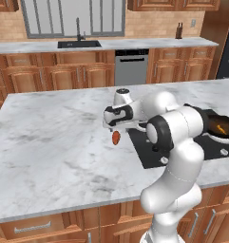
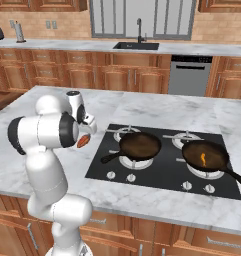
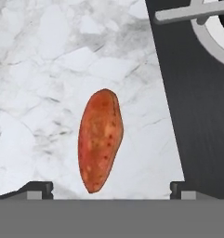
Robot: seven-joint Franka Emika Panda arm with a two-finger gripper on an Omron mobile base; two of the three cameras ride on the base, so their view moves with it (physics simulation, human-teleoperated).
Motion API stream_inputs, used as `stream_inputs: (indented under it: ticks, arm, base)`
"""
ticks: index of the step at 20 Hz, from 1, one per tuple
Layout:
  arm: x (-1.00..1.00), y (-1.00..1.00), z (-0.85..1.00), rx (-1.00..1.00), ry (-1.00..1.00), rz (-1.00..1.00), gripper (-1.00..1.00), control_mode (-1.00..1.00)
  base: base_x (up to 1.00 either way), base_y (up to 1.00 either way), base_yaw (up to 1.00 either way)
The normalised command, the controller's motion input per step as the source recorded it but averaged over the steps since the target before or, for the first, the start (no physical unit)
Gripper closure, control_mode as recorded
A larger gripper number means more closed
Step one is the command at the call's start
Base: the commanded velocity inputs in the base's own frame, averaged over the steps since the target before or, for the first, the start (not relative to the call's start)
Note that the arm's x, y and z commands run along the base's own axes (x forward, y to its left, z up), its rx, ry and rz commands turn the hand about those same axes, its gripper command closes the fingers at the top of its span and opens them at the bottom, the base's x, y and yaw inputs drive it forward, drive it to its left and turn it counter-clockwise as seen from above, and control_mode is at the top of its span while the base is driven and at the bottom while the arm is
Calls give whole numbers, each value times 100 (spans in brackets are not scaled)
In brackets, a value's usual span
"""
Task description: Place both pans onto different burners. Then place the sweet potato and the shrimp on different pans.
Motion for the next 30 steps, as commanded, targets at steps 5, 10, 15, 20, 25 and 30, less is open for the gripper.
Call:
stream_inputs:
  ticks: [5,10,15,20,25,30]
  arm:
    - [14,3,-11,0,-3,0,-100,-100]
    - [3,4,-4,0,0,0,-100,-100]
    - [0,1,-19,0,0,0,-100,-100]
    - [1,0,-20,0,0,0,-100,-100]
    - [12,0,-15,0,0,0,-100,-100]
    - [16,0,-17,0,0,0,-100,-100]
  base:
    - [0,0,0]
    - [0,0,0]
    - [0,0,0]
    - [0,0,0]
    - [0,0,0]
    - [0,0,0]
